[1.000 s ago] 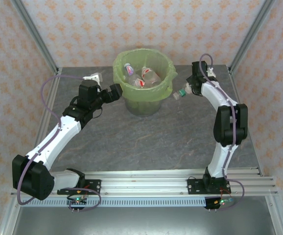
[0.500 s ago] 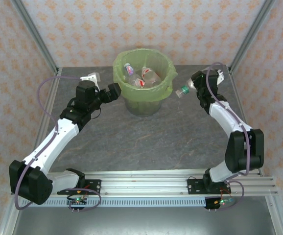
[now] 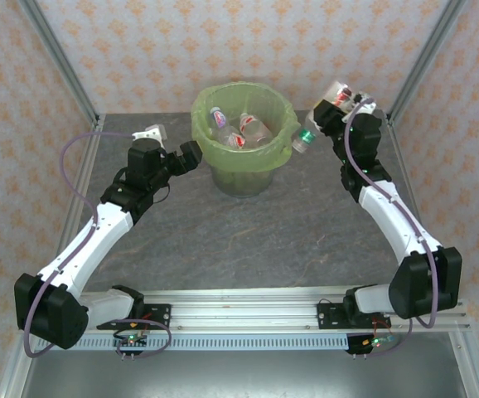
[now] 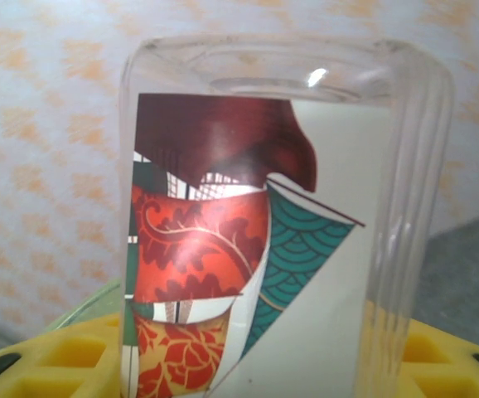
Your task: Put the plastic bottles in the bin
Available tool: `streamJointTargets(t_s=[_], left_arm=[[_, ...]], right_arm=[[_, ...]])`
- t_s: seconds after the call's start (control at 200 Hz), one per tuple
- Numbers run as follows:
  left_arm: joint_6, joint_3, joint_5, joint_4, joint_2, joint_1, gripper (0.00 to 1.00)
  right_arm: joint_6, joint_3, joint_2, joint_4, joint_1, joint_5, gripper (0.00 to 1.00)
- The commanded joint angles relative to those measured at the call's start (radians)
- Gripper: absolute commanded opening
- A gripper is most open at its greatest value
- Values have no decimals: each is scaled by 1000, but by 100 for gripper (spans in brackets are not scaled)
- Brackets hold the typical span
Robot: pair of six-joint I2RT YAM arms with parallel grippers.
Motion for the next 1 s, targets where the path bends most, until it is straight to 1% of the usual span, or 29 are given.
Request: streamJointTargets(t_s=[0.0,0.05,0.12,0.215,0.375,0.44,0.56,0.696,0.831,0.906,0.996], left_arm=[[-5,-5,-43,-11,-24,-3,100],[-3,-4,-46,-12,-25,-2,100],[-4,-2,-50,-12,-24,-3,100],[-1,1,-51,-18,-23,-3,100],[1,6,-53,-21,-20,-3,100],[0,7,-52,-23,-18,-3,100],[-6,4,-50,-25,-17,-3,100],[-5,-2,-53,-25,-24,-3,100],[-6,-8,-60,-33,-32,-3,100],[-4,-14,-63,-33,-41,-3,100],[-5,-20,-69,-35,-50,-3,100]], right_arm=[[-257,85,-25,23,83,54,0],[-307,101,-20,39,106,107,0],[-351,145,-5,28,122,137,0],[-443,230,22,-46,139,138,0],[-684,324,69,-117,193,137,0],[-742,363,91,-143,200,90,0],[-824,450,138,-228,201,-54,0],[-886,526,198,-270,206,-178,0],[-955,619,278,-329,209,-231,0],[-951,688,319,-376,209,-255,0],[-969,759,370,-430,210,-317,0]])
